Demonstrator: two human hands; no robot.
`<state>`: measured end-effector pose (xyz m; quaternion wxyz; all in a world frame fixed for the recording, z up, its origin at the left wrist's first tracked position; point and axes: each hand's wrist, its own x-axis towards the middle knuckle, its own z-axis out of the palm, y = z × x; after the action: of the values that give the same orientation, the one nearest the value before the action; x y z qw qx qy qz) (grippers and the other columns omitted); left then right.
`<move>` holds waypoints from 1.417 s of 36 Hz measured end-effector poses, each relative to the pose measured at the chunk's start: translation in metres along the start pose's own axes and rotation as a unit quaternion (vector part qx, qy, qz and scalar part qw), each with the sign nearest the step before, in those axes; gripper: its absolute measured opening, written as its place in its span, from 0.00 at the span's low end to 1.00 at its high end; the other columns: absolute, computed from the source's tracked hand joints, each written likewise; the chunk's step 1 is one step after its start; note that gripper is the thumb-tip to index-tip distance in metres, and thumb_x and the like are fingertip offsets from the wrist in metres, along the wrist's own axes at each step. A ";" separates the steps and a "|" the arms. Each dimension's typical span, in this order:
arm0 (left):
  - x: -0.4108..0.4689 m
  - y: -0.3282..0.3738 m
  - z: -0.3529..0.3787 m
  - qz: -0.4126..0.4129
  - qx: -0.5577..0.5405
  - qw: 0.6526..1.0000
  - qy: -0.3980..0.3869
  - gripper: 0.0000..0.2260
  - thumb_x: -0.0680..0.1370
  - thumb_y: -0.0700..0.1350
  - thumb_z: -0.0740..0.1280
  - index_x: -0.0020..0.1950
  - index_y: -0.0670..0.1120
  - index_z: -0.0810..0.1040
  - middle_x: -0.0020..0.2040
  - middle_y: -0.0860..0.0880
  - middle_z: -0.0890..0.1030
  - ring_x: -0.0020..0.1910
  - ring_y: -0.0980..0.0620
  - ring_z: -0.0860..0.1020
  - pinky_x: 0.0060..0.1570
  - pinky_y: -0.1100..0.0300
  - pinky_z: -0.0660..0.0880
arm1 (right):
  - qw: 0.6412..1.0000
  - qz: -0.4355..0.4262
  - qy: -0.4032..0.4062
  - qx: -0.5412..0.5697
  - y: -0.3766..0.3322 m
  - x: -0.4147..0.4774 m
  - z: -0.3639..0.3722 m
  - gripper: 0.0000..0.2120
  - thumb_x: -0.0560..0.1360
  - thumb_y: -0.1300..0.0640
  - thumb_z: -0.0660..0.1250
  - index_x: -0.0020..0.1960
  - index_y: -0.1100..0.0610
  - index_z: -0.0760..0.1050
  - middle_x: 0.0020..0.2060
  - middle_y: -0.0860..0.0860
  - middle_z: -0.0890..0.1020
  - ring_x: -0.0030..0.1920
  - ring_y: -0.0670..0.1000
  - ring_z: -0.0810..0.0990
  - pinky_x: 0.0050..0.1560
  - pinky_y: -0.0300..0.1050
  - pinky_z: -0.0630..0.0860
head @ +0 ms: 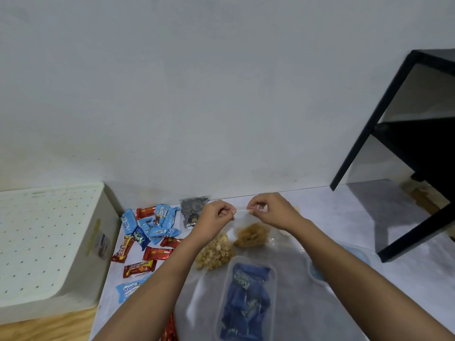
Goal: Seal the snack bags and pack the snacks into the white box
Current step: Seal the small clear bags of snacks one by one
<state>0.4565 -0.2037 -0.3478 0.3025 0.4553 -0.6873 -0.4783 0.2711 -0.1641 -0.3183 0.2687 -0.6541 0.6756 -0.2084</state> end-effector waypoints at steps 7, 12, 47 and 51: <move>0.004 0.001 -0.002 0.014 0.045 0.999 -0.008 0.03 0.75 0.36 0.66 0.46 0.38 0.79 0.33 0.52 0.74 0.39 0.51 0.76 0.40 0.69 0.71 | 0.998 0.033 0.039 -0.025 0.005 -0.004 -0.005 0.08 0.72 0.61 0.65 0.41 0.52 0.81 0.37 0.42 0.78 0.43 0.47 0.77 0.42 0.40 0.69; 0.007 0.002 0.006 0.032 0.074 0.993 0.081 0.04 0.74 0.39 0.68 0.48 0.42 0.77 0.44 0.46 0.76 0.39 0.55 0.73 0.40 0.75 0.70 | 0.996 0.043 0.081 -0.021 0.008 -0.004 0.002 0.08 0.72 0.62 0.65 0.40 0.54 0.82 0.41 0.45 0.81 0.41 0.47 0.76 0.40 0.40 0.70; 0.002 0.018 0.023 -0.183 -0.220 0.958 -0.038 0.06 0.75 0.33 0.64 0.41 0.33 0.79 0.30 0.45 0.81 0.25 0.59 0.78 0.34 0.71 0.77 | 0.993 0.033 -0.041 0.102 0.011 -0.013 0.002 0.08 0.71 0.57 0.64 0.36 0.52 0.80 0.33 0.50 0.83 0.35 0.51 0.82 0.46 0.54 0.80; 0.000 0.019 0.025 -0.160 -0.203 0.964 -0.064 0.06 0.76 0.33 0.64 0.40 0.34 0.78 0.27 0.49 0.81 0.30 0.59 0.80 0.37 0.71 0.77 | 0.998 0.048 -0.021 0.047 0.005 -0.009 0.003 0.07 0.71 0.50 0.66 0.35 0.50 0.78 0.31 0.50 0.82 0.35 0.50 0.82 0.40 0.48 0.77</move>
<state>0.4290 -0.1920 -0.3389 0.2634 0.4573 -0.5116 -0.6781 0.2692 -0.1547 -0.3225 0.3227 -0.6117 0.6902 -0.2129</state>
